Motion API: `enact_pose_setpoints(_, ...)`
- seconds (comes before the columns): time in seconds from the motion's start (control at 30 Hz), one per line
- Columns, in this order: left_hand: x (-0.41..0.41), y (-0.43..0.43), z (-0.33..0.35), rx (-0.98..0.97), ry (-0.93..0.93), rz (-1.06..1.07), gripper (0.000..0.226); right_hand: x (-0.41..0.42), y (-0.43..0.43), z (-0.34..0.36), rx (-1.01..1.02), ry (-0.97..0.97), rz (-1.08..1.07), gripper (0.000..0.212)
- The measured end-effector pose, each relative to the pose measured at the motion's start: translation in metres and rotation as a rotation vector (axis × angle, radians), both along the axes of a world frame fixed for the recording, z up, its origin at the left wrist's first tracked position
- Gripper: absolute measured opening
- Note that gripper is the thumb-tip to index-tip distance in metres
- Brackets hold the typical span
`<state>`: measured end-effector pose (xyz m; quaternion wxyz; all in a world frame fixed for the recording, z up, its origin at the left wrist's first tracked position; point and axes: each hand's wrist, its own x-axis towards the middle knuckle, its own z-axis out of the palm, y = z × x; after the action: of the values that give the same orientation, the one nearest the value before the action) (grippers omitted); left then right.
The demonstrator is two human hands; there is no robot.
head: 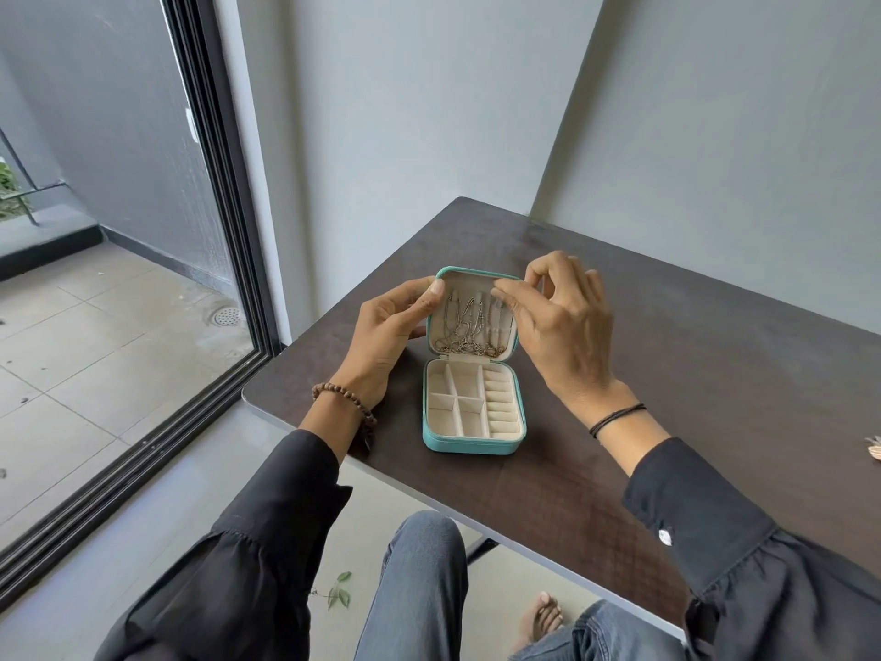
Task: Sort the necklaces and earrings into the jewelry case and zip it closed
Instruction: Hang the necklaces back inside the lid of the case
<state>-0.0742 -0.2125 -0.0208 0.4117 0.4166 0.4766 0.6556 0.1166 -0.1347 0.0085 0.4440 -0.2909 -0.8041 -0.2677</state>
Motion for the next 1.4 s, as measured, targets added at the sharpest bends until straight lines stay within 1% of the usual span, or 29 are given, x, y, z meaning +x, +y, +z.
enact_pose_setpoints(0.17, 0.000, 0.000, -0.001, 0.004, 0.008, -0.009, 0.028, -0.001, -0.005, 0.002, -0.006, 0.055, -0.045, 0.012)
enact_pose_setpoints(0.3, 0.000, 0.000, -0.001, 0.000, 0.012, -0.008, 0.029, -0.004, -0.009, 0.005, -0.172, 0.181, -0.091, 0.020)
enact_pose_setpoints(0.37, -0.001, 0.000, -0.001, -0.003, 0.015, -0.005, 0.030, -0.005, -0.010, 0.007, -0.225, 0.197, -0.083, 0.021)
enact_pose_setpoints(0.63, 0.000, 0.001, -0.001, 0.006, 0.015, 0.008, 0.030, 0.002, -0.015, -0.001, -0.346, 0.166, 0.000, 0.015)
enact_pose_setpoints(0.9, 0.001, -0.001, -0.001, 0.019, 0.040, 0.001, 0.028, 0.016, -0.035, -0.020, -0.507, 0.207, 0.134, 0.007)
enact_pose_setpoints(1.03, 0.002, 0.001, -0.003, -0.007, 0.047, 0.044, 0.030, 0.019, -0.045, -0.026, -0.642, 0.145, 0.098, 0.006)
enact_pose_setpoints(1.13, 0.002, 0.000, -0.004, -0.016, 0.063, 0.074, 0.028, 0.020, -0.053, -0.030, -0.707, 0.102, 0.074, 0.007)
enact_pose_setpoints(1.33, -0.001, -0.004, -0.008, -0.067, 0.064, 0.163, 0.029, 0.021, -0.066, -0.030, -0.805, 0.095, 0.068, 0.007)
enact_pose_setpoints(1.4, 0.001, -0.008, -0.009, -0.080, 0.099, 0.187, 0.033, 0.022, -0.070, -0.030, -0.832, 0.107, 0.073, 0.006)
